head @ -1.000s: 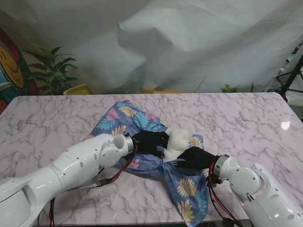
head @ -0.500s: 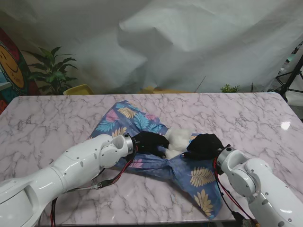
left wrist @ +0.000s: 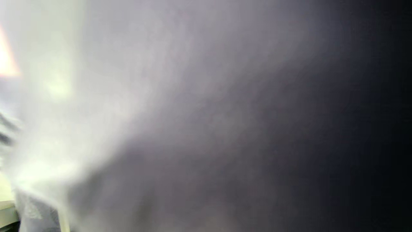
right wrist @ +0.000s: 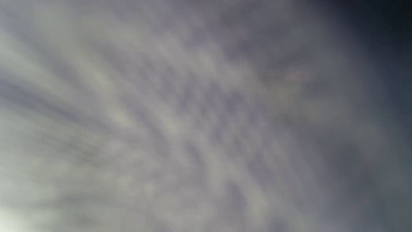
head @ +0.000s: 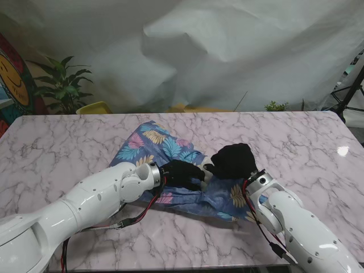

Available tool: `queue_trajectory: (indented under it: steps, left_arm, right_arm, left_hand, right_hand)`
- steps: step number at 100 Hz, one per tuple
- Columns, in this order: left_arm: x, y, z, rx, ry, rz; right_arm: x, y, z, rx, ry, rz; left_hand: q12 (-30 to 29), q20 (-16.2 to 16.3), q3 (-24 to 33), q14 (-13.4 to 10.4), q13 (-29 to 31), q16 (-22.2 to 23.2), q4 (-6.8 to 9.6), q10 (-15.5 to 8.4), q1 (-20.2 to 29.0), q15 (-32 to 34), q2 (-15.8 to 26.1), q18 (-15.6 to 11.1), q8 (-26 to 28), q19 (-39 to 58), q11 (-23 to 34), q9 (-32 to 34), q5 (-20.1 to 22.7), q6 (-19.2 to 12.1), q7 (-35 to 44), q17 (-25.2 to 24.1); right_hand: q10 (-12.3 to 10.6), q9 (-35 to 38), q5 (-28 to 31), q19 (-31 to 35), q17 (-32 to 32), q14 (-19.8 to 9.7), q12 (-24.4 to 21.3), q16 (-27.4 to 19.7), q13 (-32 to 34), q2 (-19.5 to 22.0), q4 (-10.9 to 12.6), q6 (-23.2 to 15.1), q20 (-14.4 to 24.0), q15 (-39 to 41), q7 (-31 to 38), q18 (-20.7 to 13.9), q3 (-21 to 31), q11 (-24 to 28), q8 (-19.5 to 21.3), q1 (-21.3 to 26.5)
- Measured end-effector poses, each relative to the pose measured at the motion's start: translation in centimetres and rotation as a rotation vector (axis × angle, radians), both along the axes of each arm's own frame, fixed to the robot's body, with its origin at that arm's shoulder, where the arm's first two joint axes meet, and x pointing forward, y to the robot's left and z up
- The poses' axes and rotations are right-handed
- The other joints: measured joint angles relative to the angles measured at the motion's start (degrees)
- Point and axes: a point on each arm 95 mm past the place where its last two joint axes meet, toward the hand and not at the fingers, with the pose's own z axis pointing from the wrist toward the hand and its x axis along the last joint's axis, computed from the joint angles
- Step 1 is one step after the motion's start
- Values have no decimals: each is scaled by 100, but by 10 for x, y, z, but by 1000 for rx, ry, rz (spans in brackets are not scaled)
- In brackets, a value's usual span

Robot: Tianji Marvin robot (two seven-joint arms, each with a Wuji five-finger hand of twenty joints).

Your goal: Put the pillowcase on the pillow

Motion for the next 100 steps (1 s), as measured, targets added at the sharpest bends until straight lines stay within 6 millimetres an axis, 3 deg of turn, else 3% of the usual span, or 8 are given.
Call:
queue_trajectory:
  steps: [17,26,35,48,68,82,94,100]
  left_arm:
    - [-2,-3,0,-41,24,-18]
    - [-5,-5,-2,-57,40,-29]
    - [-6,-8,-2,-48,49,-26]
    - [-5,-12,-5,-64,76,5]
    - [-3,-24,-3,15,146,-49]
    - [-2,-29,1,64,160,-70]
    - [-4,-32,5,81,178,-72]
    - [-6,-31,6,94,156,-72]
  right_arm:
    - [10,9,0,25,-4,49]
    - [12,12,0,85,18,102]
    - [13,14,-4,154,37,167]
    - [12,18,-6,232,35,220]
    - [5,27,-7,361,68,318]
    - [-2,29,-8,416,49,329]
    - [-7,26,-6,425,44,316]
    - [-8,24,-5,424,48,310]
  left_hand:
    - [-67,77,4,224,207,-84,0,194,190,-62,40,182,-1,11,-15,365,-8,54,-206,2]
    - [-70,78,5,216,422,-151,0,92,358,-90,335,185,-1041,44,10,640,-412,304,-1471,157]
    - [203,78,9,90,538,-148,0,-82,349,17,568,99,-1547,183,227,641,-740,803,-2774,283]
    - [523,76,9,-32,651,14,0,-172,348,337,627,28,-2021,560,457,641,-738,873,-2880,400]
    - [920,146,2,-208,964,145,0,-263,341,802,712,-66,-1675,990,791,928,-371,818,-2912,684]
    - [951,149,-11,-220,1016,204,1,-351,257,872,742,-69,-1567,1044,1506,934,84,390,-2914,676]
    - [982,152,-12,-179,609,267,1,-347,181,775,702,-78,-1648,890,1532,826,355,146,-3150,180]
    - [1075,154,-6,-90,61,275,1,-229,29,308,712,-87,-1779,423,1284,254,415,48,-3509,-359]
  right_hand:
    - [-42,1,26,1,7,-38,2,47,0,0,0,-66,-44,35,74,-3,4,62,40,0]
    - [-43,1,82,40,9,-38,4,52,0,0,0,-66,-45,43,134,-3,28,72,45,-4]
    - [-45,1,85,53,40,-38,6,146,1,0,0,-66,-34,52,149,-3,156,99,45,-6]
    - [-46,3,231,104,60,-38,14,186,1,-1,0,-66,24,55,228,-3,232,106,45,-7]
    - [-47,11,357,116,66,-38,15,229,6,-3,0,-38,89,62,228,-3,372,108,35,-68]
    - [-49,15,377,119,68,-38,15,239,8,-3,0,19,90,64,228,-3,431,109,20,-68]
    - [-49,19,377,121,69,-38,15,239,10,-4,0,25,92,66,229,-3,432,111,-25,-68]
    - [-50,32,377,122,70,-38,15,239,17,-4,0,26,92,69,229,-3,486,113,-26,-68]
